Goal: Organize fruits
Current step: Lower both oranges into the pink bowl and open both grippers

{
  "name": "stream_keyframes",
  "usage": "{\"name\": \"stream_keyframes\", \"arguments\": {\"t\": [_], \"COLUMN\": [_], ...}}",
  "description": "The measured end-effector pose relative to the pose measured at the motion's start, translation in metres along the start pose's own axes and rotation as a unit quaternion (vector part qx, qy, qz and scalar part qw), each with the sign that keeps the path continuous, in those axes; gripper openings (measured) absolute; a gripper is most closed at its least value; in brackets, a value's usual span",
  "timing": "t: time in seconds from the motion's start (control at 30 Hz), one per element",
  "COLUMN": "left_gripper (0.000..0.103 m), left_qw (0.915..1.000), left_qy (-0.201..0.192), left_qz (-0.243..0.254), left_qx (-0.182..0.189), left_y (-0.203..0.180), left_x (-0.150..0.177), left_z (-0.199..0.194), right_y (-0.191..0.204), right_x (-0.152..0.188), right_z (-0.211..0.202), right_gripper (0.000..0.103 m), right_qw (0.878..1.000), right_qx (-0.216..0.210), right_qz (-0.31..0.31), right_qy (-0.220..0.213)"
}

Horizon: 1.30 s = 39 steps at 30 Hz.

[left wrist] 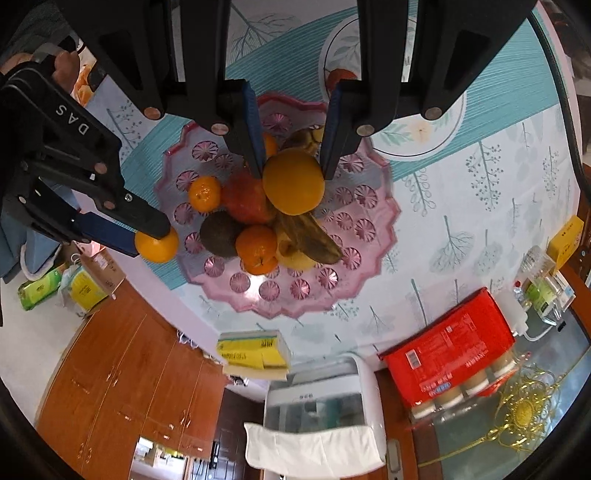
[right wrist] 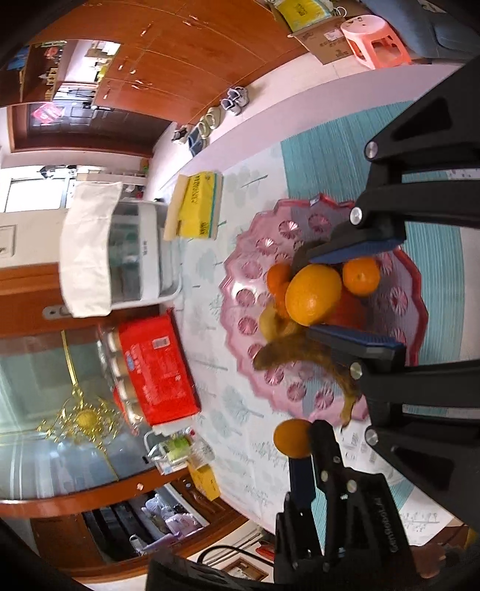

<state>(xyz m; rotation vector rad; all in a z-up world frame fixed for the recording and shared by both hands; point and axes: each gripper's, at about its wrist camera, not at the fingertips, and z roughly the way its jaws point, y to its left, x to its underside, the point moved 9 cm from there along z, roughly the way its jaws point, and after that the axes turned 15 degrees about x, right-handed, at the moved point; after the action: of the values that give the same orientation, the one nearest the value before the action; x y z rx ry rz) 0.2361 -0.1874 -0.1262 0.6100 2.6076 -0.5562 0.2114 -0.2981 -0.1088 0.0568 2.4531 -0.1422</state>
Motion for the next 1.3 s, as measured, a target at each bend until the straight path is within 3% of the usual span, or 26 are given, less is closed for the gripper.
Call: {"name": "stream_keyframes", "arguments": {"t": [0.67, 0.73, 0.8, 1.0, 1.3], "left_gripper": [0.029, 0.034, 0.055, 0.071, 0.078], "left_qw": [0.9983, 0.9981, 0.9981, 0.998, 0.9974], "left_qy": [0.051, 0.052, 0.049, 0.034, 0.019], "left_qz": [-0.007, -0.005, -0.003, -0.006, -0.03], "left_qx": [-0.028, -0.032, -0.037, -0.053, -0.062], "left_y": [0.001, 0.002, 0.003, 0.011, 0.026], "left_x": [-0.016, -0.016, -0.017, -0.02, -0.023], "left_z": [0.071, 0.073, 0.074, 0.068, 0.055], "right_y": [-0.003, -0.003, -0.003, -0.005, -0.005], "right_x": [0.027, 0.027, 0.027, 0.027, 0.021], "right_z": [0.077, 0.08, 0.083, 0.089, 0.086], "right_gripper": [0.035, 0.035, 0.036, 0.045, 0.046], "right_qw": [0.996, 0.996, 0.996, 0.994, 0.995], "right_qx": [-0.02, -0.022, -0.025, -0.042, -0.045], "right_qz": [-0.032, -0.033, -0.032, -0.008, 0.001], "right_qy": [0.075, 0.077, 0.081, 0.096, 0.089]}}
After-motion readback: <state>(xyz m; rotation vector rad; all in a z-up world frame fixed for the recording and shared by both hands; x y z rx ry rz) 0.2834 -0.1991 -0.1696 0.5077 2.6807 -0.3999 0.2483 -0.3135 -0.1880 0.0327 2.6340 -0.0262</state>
